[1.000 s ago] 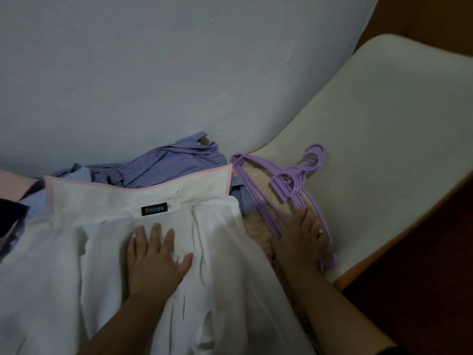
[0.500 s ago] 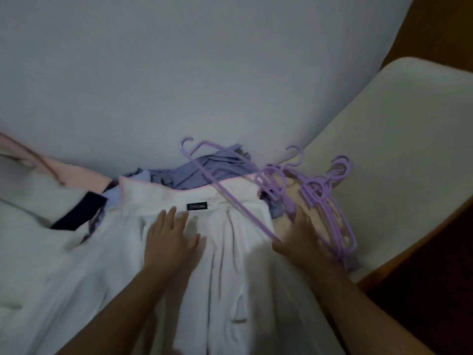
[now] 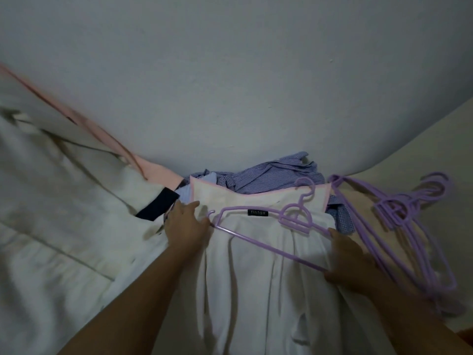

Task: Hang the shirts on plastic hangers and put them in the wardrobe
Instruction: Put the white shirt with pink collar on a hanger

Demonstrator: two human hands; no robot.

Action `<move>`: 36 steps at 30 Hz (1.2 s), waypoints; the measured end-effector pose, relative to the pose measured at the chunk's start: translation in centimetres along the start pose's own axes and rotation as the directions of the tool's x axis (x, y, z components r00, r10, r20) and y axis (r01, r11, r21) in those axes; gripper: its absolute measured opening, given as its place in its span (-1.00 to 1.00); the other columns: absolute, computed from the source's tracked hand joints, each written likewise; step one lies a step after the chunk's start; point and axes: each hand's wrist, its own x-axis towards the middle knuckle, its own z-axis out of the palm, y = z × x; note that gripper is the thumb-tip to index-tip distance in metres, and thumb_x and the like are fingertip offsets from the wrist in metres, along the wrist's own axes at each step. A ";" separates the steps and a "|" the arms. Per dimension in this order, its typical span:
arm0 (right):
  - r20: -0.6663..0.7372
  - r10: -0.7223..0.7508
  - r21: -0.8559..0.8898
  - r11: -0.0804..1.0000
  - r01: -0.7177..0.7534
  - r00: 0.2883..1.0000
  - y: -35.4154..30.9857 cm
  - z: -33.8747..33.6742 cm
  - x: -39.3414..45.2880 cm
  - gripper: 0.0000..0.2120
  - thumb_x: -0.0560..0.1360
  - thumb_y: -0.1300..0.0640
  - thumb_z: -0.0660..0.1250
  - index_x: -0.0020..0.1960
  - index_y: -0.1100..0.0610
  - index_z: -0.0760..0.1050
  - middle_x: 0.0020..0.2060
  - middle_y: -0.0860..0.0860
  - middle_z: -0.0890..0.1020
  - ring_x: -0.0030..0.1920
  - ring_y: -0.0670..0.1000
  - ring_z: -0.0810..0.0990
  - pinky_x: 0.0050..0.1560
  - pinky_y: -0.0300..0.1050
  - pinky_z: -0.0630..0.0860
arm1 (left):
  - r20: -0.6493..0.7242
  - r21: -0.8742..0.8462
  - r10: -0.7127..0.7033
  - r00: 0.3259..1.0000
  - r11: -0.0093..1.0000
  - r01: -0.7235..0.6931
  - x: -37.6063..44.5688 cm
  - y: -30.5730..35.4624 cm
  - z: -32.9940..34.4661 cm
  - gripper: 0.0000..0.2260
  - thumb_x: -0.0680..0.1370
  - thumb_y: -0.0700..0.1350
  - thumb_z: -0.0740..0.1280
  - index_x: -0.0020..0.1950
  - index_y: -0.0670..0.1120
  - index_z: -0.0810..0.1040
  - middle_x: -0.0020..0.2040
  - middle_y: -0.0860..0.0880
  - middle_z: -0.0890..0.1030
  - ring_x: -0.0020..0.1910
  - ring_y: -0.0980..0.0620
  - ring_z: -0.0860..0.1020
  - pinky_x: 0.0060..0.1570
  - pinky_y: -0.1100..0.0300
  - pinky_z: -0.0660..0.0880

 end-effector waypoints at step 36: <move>0.151 -0.064 0.189 0.981 0.035 0.986 -6.6 1.7 1.7 -0.02 0.31 -0.04 0.53 0.53 0.03 0.01 0.50 0.03 0.13 0.48 0.07 0.12 0.45 -0.06 0.14 | 0.504 -0.669 -0.070 0.861 0.599 0.440 -5.8 -1.4 0.6 -0.53 0.47 -0.27 0.40 0.36 0.00 0.50 -0.18 -0.16 0.60 -0.25 -0.12 0.53 -0.14 0.00 0.51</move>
